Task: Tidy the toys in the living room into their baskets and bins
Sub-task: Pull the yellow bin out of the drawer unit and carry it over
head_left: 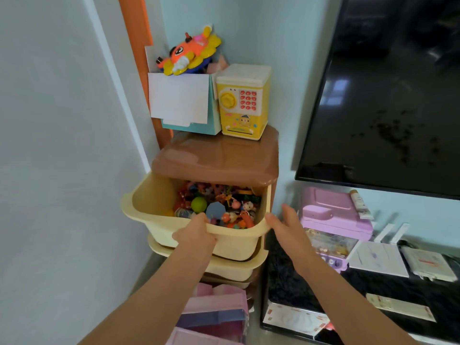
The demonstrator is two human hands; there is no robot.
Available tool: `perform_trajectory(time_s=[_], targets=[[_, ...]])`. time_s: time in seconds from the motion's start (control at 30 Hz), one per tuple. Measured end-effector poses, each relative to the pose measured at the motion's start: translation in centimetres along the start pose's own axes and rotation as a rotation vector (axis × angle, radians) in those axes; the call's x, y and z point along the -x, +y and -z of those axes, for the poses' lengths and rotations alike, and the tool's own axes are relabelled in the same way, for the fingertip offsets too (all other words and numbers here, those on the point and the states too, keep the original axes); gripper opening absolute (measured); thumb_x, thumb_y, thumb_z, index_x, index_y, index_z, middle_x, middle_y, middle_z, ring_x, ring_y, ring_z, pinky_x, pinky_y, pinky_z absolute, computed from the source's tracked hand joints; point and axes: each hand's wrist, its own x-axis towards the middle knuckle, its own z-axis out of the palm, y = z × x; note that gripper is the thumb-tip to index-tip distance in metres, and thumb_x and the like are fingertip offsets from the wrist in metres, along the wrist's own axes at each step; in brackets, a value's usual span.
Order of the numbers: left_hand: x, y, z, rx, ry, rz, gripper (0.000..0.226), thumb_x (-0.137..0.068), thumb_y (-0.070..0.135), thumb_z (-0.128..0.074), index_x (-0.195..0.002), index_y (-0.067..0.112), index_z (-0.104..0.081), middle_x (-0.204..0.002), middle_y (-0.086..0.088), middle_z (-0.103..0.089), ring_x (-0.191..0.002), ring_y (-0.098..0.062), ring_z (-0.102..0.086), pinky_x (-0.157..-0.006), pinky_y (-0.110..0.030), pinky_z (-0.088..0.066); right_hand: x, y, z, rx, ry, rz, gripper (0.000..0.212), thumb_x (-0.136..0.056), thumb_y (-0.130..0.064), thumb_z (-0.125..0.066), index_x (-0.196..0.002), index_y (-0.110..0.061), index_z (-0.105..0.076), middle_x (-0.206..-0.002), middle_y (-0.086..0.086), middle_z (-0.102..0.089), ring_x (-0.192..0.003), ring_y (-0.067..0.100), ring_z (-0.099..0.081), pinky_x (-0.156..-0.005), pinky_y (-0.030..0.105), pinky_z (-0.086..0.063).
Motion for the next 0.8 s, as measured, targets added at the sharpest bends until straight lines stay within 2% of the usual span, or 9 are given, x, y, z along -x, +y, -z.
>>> perform_trajectory(time_s=[0.1,0.17,0.27,0.37,0.53,0.63,0.67,0.73,0.8], targets=[[5.1,1.2,-0.1,0.098,0.087,0.004,0.057,-0.072,0.011,-0.072,-0.122,0.014,-0.044,-0.117,-0.015,-0.050,-0.109,-0.034,-0.052,-0.087,-0.052,-0.049,-2.3,-1.8,-1.0,0.526,-0.040,0.287,0.054,-0.096,-0.032,-0.044,-0.146,-0.019,-0.026,-0.150,-0.004,-0.026,-0.141,0.017,-0.022,-0.111,0.031,-0.022],[5.7,1.4,-0.2,0.128,0.149,-0.020,0.061,-0.076,0.009,-0.071,-0.129,0.013,-0.040,-0.121,-0.016,-0.049,-0.111,-0.034,-0.051,-0.086,-0.052,-0.048,-4.8,-3.0,-2.0,0.884,-0.129,0.322,0.057,-0.098,-0.036,-0.037,-0.148,-0.015,-0.019,-0.159,0.004,-0.002,-0.146,0.020,-0.001,-0.117,0.037,-0.007],[5.9,1.0,0.4,0.165,0.135,0.005,0.067,-0.075,0.014,-0.073,-0.132,0.015,-0.038,-0.124,-0.015,-0.050,-0.109,-0.033,-0.052,-0.087,-0.053,-0.049,-7.3,-4.7,-3.3,1.232,-0.140,0.385,0.055,-0.099,-0.033,-0.032,-0.145,-0.004,-0.023,-0.156,0.015,-0.005,-0.144,0.029,-0.006,-0.116,0.040,-0.010],[6.1,0.5,1.4,0.169,0.164,0.010,0.067,-0.076,0.012,-0.072,-0.133,0.017,-0.037,-0.122,-0.015,-0.051,-0.108,-0.033,-0.053,-0.084,-0.053,-0.050,-8.1,-6.1,-4.5,1.385,-0.130,0.322,0.062,-0.097,-0.038,-0.036,-0.142,0.003,-0.025,-0.152,0.017,-0.013,-0.139,0.032,-0.016,-0.113,0.041,-0.018],[8.3,-0.8,4.0,0.177,0.221,-0.050,0.066,-0.078,-0.002,-0.064,-0.134,0.011,-0.032,-0.114,-0.018,-0.048,-0.103,-0.034,-0.052,-0.085,-0.051,-0.049,-7.6,-5.2,-4.9,1.419,-0.139,0.276,0.074,-0.096,-0.045,-0.036,-0.147,0.001,-0.009,-0.156,0.016,0.008,-0.144,0.031,0.005,-0.114,0.044,-0.017],[9.7,-1.3,6.5,0.164,0.202,-0.058,0.061,-0.081,-0.002,-0.058,-0.137,0.008,-0.035,-0.095,-0.016,-0.051,-0.072,-0.029,-0.055,-0.057,-0.040,-0.049,-7.0,-3.9,-4.2,1.350,-0.116,0.352,0.070,-0.096,-0.038,-0.038,-0.149,-0.007,-0.006,-0.157,0.011,0.014,-0.144,0.027,0.013,-0.117,0.048,-0.008],[10.1,-1.3,7.5,0.164,0.183,-0.063,0.057,-0.081,-0.001,-0.059,-0.134,0.007,-0.038,-0.094,-0.017,-0.055,-0.065,-0.030,-0.059,-0.050,-0.039,-0.051,-6.9,-3.5,-3.9,1.274,-0.112,0.354,0.068,-0.096,-0.036,-0.040,-0.149,-0.011,-0.007,-0.157,0.008,0.014,-0.145,0.025,0.013,-0.117,0.049,-0.005],[10.6,-1.2,9.7,0.148,0.148,-0.043,0.063,-0.076,-0.002,-0.062,-0.134,0.008,-0.040,-0.104,-0.022,-0.061,-0.075,-0.032,-0.067,-0.053,-0.048,-0.056,-6.7,-2.2,-3.4,1.052,-0.070,0.299,0.072,-0.092,-0.030,-0.049,-0.150,-0.019,-0.007,-0.158,0.004,0.011,-0.145,0.023,0.008,-0.115,0.052,-0.006],[11.8,-1.0,11.7,0.084,0.146,-0.027,0.066,-0.073,-0.004,-0.061,-0.135,0.008,-0.042,-0.108,-0.023,-0.063,-0.083,-0.035,-0.064,-0.060,-0.053,-0.055,-6.0,-0.8,-2.9,0.715,0.034,0.213,0.081,-0.081,-0.023,-0.061,-0.147,-0.021,-0.015,-0.156,0.006,-0.003,-0.144,0.028,-0.008,-0.112,0.051,-0.022]])
